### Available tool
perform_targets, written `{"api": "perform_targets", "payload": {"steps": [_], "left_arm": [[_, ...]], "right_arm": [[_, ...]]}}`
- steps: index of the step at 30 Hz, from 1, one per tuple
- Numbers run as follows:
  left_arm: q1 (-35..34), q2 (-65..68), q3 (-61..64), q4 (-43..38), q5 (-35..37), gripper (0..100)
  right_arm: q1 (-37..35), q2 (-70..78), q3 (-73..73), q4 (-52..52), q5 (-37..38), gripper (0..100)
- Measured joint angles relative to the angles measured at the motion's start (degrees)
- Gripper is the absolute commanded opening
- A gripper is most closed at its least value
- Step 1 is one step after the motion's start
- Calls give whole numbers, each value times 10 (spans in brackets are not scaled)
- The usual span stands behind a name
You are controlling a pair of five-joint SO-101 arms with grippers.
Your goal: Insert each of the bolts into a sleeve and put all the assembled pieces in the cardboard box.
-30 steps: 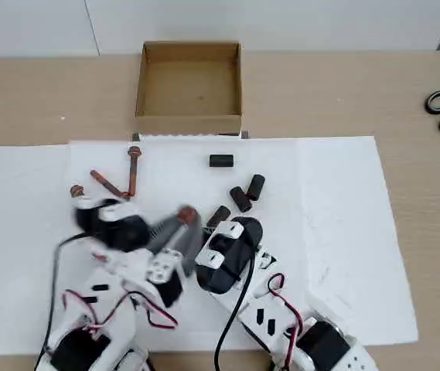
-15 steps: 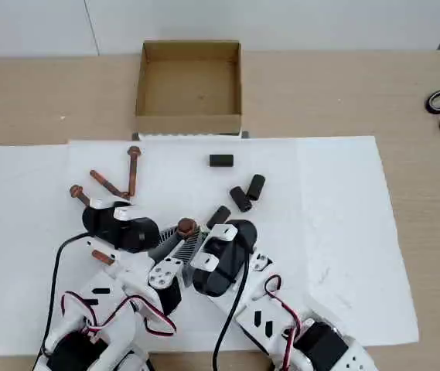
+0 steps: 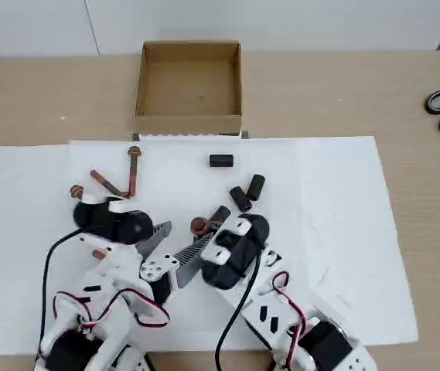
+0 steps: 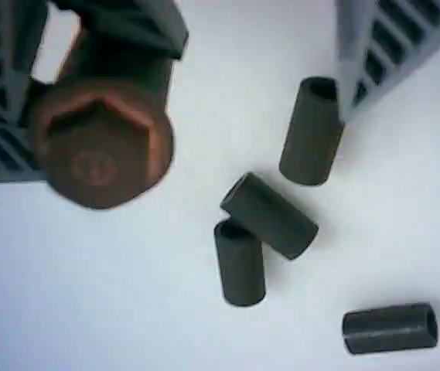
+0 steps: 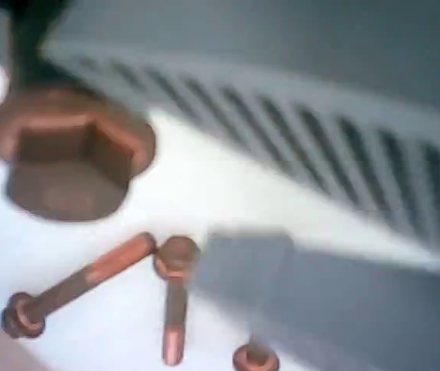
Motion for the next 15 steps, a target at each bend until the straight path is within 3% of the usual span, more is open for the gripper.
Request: {"api": "perform_targets", "payload": {"steps": [4, 9, 15], "left_arm": [[0, 0, -55, 0, 0, 224], [0, 0, -102, 0, -5, 1], [-18, 0, -78, 0, -83, 6]], "right_arm": [[-2, -1, 9, 0, 0, 3], [11, 0, 36, 0, 0, 3], [87, 0, 91, 0, -26, 3]]}}
